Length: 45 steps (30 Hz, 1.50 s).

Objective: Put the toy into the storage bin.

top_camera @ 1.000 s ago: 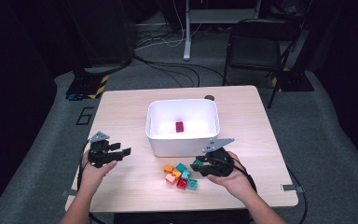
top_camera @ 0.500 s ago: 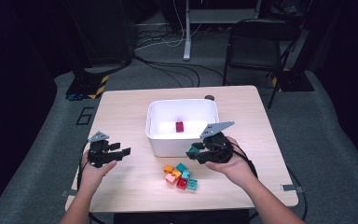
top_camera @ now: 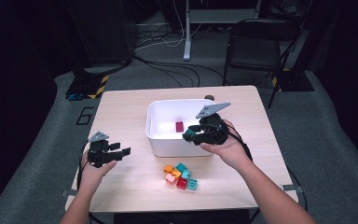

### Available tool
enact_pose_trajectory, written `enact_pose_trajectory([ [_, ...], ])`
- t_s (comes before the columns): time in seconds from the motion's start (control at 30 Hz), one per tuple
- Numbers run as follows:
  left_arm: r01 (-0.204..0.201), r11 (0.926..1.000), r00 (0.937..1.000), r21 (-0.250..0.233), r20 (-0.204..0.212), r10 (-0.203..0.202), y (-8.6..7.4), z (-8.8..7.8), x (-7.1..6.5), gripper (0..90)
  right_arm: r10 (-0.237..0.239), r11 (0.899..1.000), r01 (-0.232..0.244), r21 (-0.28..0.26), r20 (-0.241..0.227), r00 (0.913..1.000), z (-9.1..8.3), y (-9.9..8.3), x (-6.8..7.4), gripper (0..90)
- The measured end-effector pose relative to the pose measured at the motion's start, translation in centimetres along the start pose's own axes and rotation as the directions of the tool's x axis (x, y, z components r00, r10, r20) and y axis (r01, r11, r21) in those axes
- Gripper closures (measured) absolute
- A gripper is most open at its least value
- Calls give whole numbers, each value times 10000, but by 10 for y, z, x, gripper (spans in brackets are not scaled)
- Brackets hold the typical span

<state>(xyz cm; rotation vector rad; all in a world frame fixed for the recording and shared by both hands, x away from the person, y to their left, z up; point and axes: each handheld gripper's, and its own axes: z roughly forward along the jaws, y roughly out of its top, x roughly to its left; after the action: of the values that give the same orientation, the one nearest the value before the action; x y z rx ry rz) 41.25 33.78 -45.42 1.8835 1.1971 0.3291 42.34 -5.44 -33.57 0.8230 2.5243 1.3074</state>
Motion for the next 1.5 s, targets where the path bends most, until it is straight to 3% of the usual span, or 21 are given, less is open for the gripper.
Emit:
enact_pose_trajectory([
  [0.37,-22,10000,10000,-21,0,22,0,0,0,373,-64,10000,66,-58,390,9992,14,25,-16,584],
  [0.97,17,10000,10000,-82,64,-17,0,0,1,373,-171,9999,172,-1,702,9974,59,57,-35,583],
  [1.5,14,10000,10000,-67,43,-13,0,2,2,373,214,9995,-237,209,1035,9944,104,55,-64,583],
])
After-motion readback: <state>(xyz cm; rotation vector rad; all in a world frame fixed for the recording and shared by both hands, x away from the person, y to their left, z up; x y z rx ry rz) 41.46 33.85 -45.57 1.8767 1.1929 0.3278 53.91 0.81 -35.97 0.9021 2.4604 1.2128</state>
